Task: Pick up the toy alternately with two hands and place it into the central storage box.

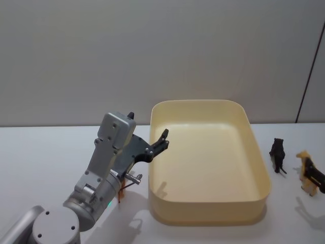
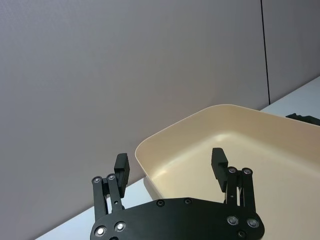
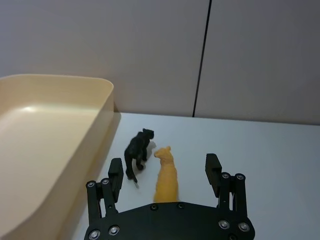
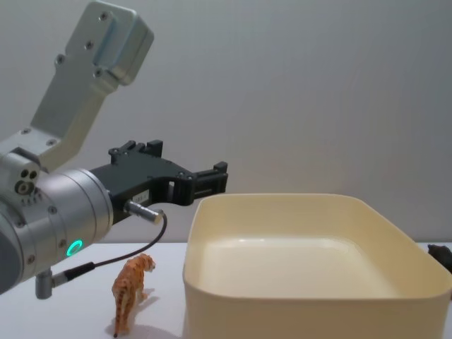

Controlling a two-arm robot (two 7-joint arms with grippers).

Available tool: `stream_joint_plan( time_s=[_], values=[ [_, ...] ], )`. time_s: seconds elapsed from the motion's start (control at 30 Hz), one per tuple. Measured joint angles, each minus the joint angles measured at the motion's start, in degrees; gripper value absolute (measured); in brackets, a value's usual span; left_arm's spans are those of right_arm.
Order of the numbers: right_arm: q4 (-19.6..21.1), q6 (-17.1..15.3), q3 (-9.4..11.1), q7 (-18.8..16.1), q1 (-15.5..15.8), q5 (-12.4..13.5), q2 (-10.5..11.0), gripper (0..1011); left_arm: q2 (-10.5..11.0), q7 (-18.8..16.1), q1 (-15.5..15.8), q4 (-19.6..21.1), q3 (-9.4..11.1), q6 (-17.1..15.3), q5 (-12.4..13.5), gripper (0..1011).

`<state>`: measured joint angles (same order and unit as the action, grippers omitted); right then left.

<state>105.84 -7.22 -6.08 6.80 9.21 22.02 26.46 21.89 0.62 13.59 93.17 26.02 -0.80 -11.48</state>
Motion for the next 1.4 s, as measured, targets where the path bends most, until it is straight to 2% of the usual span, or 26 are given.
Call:
stream_joint_plan(
  time_s=[0.23,0.53,0.83,1.03,1.07,1.13,1.27,1.3,1.4],
  values=[
    [-2.0,-2.6,0.4,-1.0,-0.7,0.2,0.3,1001,0.0,0.0,0.0,0.0,0.0,0.0,0.0,1000],
    [-8.2,-5.5,-0.7,-3.2,-5.4,-1.2,-1.7,1001,0.0,0.0,0.0,0.0,0.0,0.0,0.0,1000],
    [-14.1,-6.6,-1.9,-4.0,-9.6,-2.7,-4.0,996,0.0,0.0,0.0,0.0,0.0,0.0,0.0,1000],
    [-16.5,-7.0,-2.3,-4.3,-11.3,-3.4,-5.0,864,0.0,0.0,0.0,0.0,0.0,0.0,0.0,1000],
    [-17.0,-7.1,-2.4,-4.3,-11.6,-3.5,-5.1,810,0.0,0.0,0.0,0.0,0.0,0.0,0.0,1000],
    [-17.4,-7.2,-2.5,-4.4,-11.9,-3.6,-5.3,779,0.0,0.0,0.0,0.0,0.0,0.0,0.0,1000],
    [-18.3,-7.3,-2.7,-4.5,-12.5,-3.9,-5.7,641,0.0,0.0,0.0,0.0,0.0,0.0,0.0,1000],
    [-18.4,-7.3,-2.7,-4.5,-12.6,-3.9,-5.7,641,0.0,0.0,0.0,0.0,0.0,0.0,0.0,1000],
    [-18.9,-7.4,-2.8,-4.6,-12.9,-4.0,-5.9,500,0.0,0.0,0.0,0.0,0.0,0.0,0.0,1000]
  ],
)
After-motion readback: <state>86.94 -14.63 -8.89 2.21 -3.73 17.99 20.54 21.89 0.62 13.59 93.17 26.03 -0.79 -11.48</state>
